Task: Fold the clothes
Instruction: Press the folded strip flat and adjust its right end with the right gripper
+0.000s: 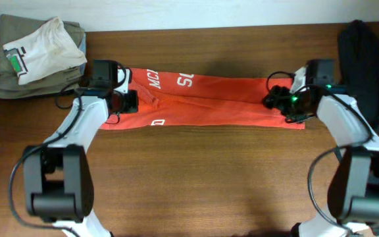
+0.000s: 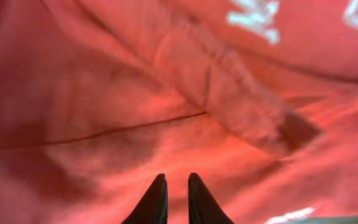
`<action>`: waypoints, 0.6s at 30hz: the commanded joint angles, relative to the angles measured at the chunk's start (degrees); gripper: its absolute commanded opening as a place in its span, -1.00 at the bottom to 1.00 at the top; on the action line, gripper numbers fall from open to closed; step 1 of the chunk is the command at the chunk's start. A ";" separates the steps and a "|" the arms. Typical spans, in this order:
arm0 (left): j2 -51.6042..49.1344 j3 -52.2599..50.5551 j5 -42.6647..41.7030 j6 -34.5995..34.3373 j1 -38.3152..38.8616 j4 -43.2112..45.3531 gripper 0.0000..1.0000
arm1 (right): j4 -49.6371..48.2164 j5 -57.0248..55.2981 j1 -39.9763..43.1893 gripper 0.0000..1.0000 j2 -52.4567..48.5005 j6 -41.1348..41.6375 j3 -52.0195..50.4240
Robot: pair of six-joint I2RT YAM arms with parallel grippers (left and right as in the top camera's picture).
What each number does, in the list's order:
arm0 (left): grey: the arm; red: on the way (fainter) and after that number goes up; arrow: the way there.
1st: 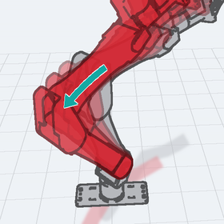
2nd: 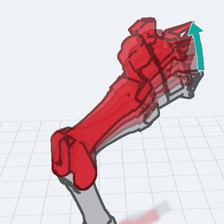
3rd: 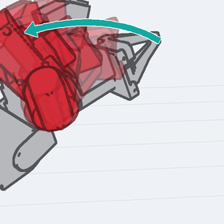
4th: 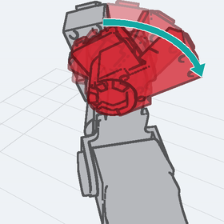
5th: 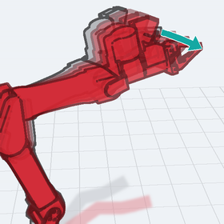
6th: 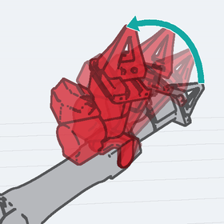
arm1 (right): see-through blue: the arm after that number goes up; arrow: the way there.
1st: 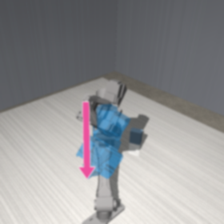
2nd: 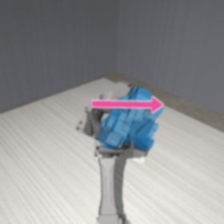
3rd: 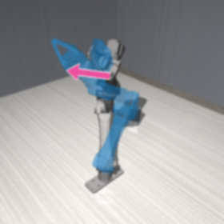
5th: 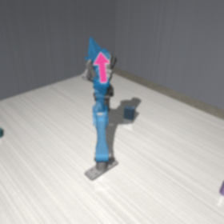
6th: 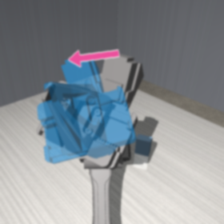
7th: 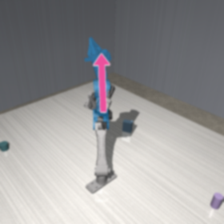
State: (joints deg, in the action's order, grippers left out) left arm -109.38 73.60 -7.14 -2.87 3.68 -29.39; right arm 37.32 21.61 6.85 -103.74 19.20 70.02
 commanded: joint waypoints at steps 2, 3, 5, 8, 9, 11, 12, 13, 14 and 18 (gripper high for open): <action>-4.98 -0.31 -0.59 -0.35 -1.38 1.75 -0.75 | -0.39 1.03 -0.52 0.41 -4.00 2.25 0.59; -5.81 -0.31 -0.59 -0.35 -2.14 2.05 -0.75 | -1.22 0.33 -0.50 0.42 -4.46 2.27 0.59; -6.43 -0.31 -0.59 -0.35 -2.82 2.38 -0.74 | -2.45 -0.83 -0.46 0.42 -4.68 2.27 0.59; -7.13 -0.31 -0.57 -0.35 -3.13 2.99 -0.74 | -3.04 -1.11 -0.46 0.43 -4.68 2.29 0.59; -7.30 -0.31 -0.59 -0.35 -3.13 3.06 -0.74 | -3.02 -1.27 -0.46 0.44 -4.70 2.29 0.59; -7.34 -0.31 -0.59 -0.35 -3.13 3.04 -0.74 | -2.89 -1.27 -0.48 0.44 -5.01 2.29 0.48; -7.34 -0.31 -0.59 -0.35 -3.13 3.04 -0.74 | -2.82 -1.27 -0.46 0.44 -5.40 2.32 0.35; -7.34 -0.31 -0.59 -0.35 -3.13 3.15 -0.75 | -2.82 -1.27 -0.46 0.44 -5.92 2.49 0.13; -7.41 -0.31 -0.59 -0.35 -3.13 3.19 -0.75 | -2.75 -1.25 -0.46 0.44 -6.45 2.99 -0.09; -7.78 -0.33 -0.59 -0.35 -3.10 3.21 -0.75 | -2.82 -2.40 -0.46 0.44 -7.85 3.85 -0.37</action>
State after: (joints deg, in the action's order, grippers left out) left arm -115.52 73.60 -7.31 -2.87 0.67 -26.37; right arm 34.46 20.88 6.63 -110.00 22.04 70.02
